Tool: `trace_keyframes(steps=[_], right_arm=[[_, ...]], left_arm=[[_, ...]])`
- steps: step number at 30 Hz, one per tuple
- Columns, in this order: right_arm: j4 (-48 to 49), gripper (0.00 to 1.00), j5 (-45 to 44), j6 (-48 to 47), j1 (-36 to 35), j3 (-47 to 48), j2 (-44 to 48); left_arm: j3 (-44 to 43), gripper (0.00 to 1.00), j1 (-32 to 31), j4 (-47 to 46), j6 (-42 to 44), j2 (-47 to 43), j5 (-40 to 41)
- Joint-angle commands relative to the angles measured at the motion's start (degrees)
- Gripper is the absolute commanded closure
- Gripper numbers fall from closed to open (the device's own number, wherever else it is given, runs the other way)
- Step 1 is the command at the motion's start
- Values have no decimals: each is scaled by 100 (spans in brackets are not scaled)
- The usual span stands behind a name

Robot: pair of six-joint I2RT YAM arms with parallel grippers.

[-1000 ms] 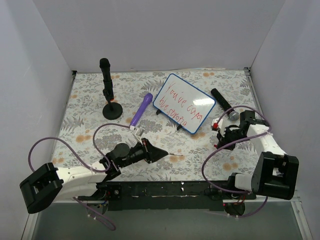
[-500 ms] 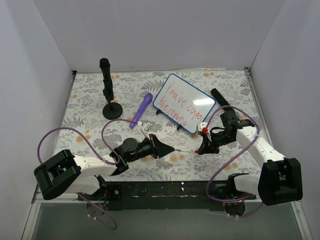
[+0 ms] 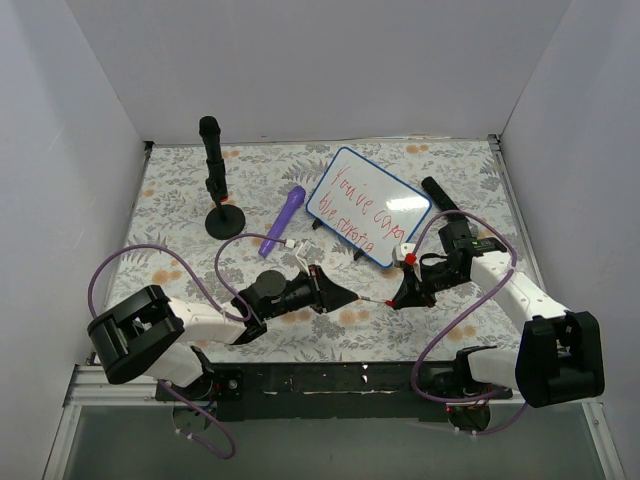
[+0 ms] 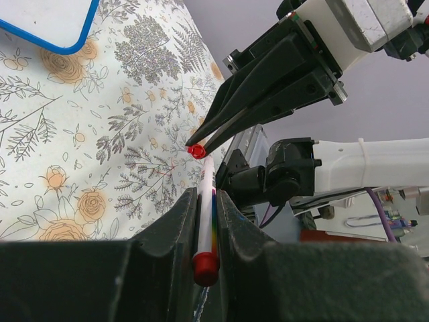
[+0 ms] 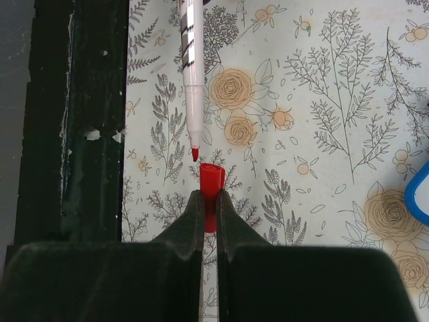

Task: Write a sentence on the whiteboard
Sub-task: Close the whiteboard marker at the center of the board.

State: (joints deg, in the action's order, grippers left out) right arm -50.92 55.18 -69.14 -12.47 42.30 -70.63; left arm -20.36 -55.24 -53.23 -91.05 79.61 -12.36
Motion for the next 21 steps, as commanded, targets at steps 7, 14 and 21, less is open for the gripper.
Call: trace_keyframes(steps=[7, 14, 21], right_arm=[[-15, 99, 283, -46, -27, 67, 23], [-32, 99, 309, -64, -27, 59, 49], [-15, 99, 309, -55, -27, 59, 67]], left_arm=[[-205, 100, 22, -21, 104, 10, -65], [-258, 100, 14, 15, 148, 81, -109], [-311, 100, 22, 120, 201, 107, -126]])
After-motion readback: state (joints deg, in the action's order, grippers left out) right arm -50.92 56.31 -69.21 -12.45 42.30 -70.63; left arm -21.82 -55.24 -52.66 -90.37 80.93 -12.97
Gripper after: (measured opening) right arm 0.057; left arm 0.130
